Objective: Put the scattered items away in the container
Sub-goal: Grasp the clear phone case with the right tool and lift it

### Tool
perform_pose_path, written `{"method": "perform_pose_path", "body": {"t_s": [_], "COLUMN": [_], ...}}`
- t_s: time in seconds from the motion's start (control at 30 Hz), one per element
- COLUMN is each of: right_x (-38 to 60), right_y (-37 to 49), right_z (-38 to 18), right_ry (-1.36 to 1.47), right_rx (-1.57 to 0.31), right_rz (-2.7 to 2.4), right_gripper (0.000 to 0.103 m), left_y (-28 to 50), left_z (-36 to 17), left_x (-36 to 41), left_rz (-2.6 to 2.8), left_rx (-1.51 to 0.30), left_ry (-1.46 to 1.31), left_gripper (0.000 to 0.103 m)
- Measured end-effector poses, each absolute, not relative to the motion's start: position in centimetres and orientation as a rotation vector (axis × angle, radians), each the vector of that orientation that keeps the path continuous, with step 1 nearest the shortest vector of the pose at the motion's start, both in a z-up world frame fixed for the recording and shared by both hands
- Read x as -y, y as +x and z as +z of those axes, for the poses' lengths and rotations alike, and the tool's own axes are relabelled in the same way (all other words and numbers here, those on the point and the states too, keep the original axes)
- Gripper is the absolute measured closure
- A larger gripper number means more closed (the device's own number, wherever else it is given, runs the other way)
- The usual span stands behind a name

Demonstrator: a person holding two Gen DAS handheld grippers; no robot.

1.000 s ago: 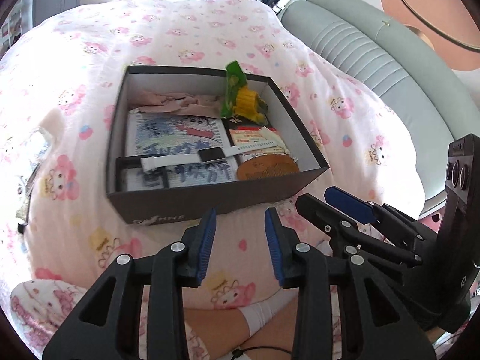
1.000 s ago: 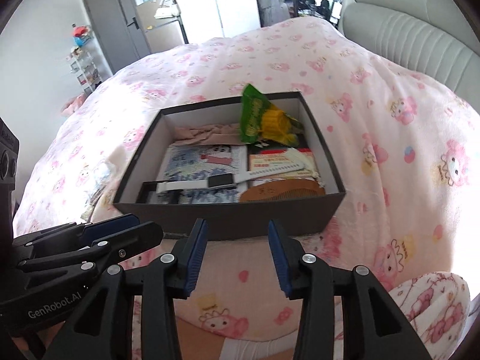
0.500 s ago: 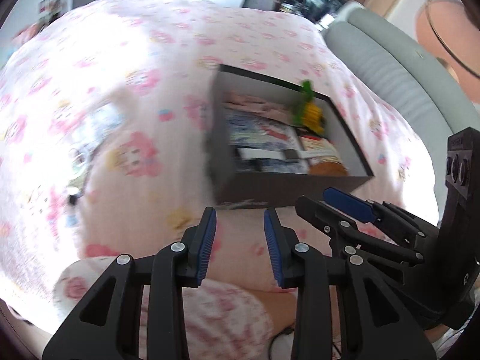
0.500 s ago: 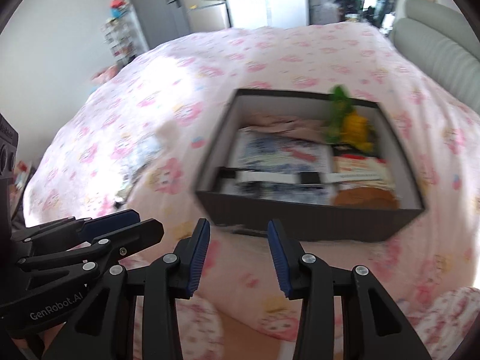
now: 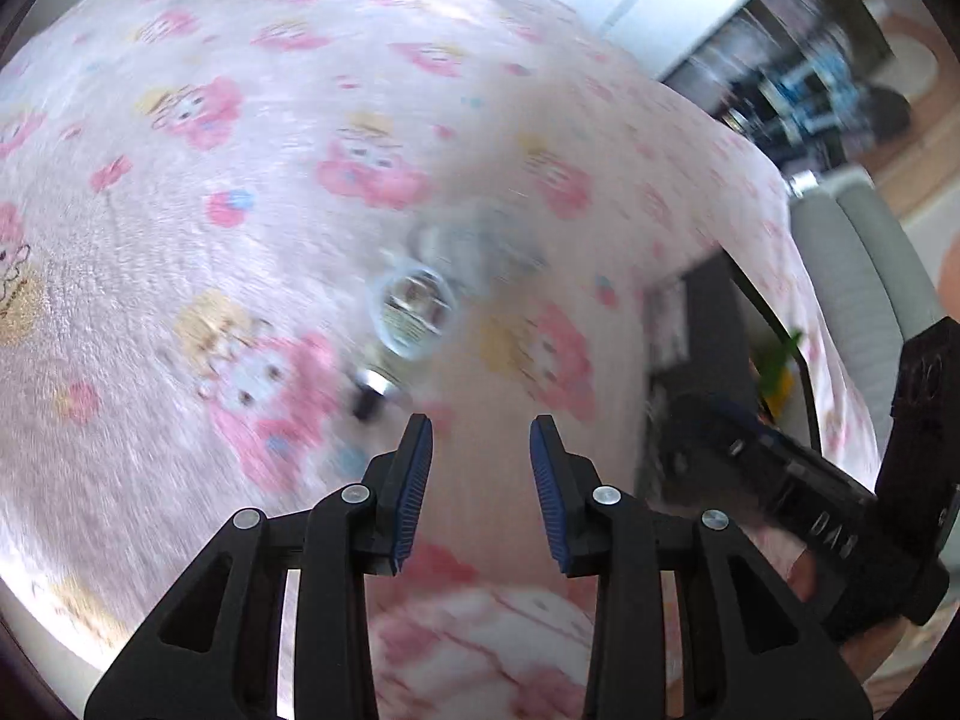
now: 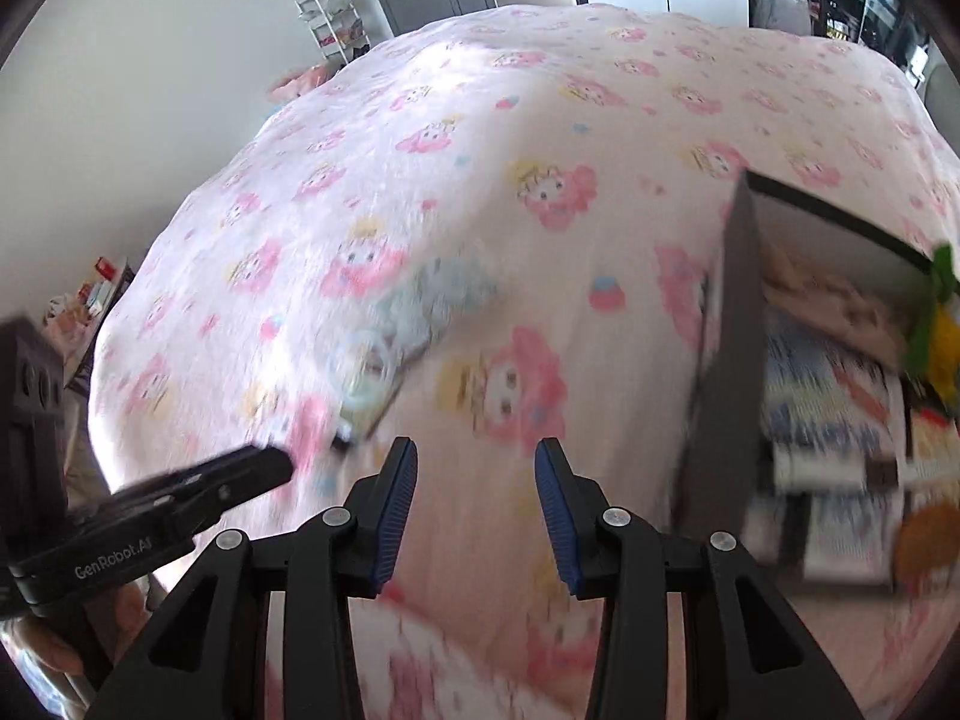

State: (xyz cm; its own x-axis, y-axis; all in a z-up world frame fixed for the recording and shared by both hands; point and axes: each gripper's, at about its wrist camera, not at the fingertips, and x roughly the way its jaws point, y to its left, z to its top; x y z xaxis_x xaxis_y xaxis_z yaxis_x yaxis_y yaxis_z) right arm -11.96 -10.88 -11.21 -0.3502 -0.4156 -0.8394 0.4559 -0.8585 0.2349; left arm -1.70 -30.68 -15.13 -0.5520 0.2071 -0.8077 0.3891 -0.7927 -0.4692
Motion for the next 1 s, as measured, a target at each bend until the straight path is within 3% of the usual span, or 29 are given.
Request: {"method": "perform_pose_path", "body": {"t_s": [0.27, 0.37, 0.57, 0.7, 0.77, 1.0], "right_x": [14.3, 15.4, 17.9, 18.3, 18.5, 17.3], "right_y": [-20.0, -22.2, -25.2, -24.8, -23.7, -18.2], "right_z": [-15.0, -16.1, -19.3, -20.0, -19.4, -17.2], "right_ry": [1.447, 1.448, 1.517, 1.503, 1.469, 1.481], "right_rx": [-0.045, -0.004, 0.017, 0.056, 0.032, -0.016], "right_rz": [-2.233, -2.234, -2.16, -2.081, -2.057, -1.954], "right_gripper": [0.065, 0.056, 0.055, 0.056, 0.064, 0.065], "left_y": [-5.2, -6.3, -7.1, -7.2, -6.8, -3.7], "left_z": [-19.5, -20.8, -22.5, -22.3, -21.7, -20.6], "left_x": [34.9, 35.6, 36.5, 36.5, 36.5, 37.1], "left_rz": [-2.409, -2.384, -2.329, -2.334, -2.342, -2.304], "left_rx": [-1.085, -1.117, -1.154, -1.155, -1.148, -1.098], "left_ry": [1.405, 1.399, 1.388, 1.397, 1.393, 1.443], "left_gripper": [0.069, 0.069, 0.07, 0.072, 0.072, 0.071]}}
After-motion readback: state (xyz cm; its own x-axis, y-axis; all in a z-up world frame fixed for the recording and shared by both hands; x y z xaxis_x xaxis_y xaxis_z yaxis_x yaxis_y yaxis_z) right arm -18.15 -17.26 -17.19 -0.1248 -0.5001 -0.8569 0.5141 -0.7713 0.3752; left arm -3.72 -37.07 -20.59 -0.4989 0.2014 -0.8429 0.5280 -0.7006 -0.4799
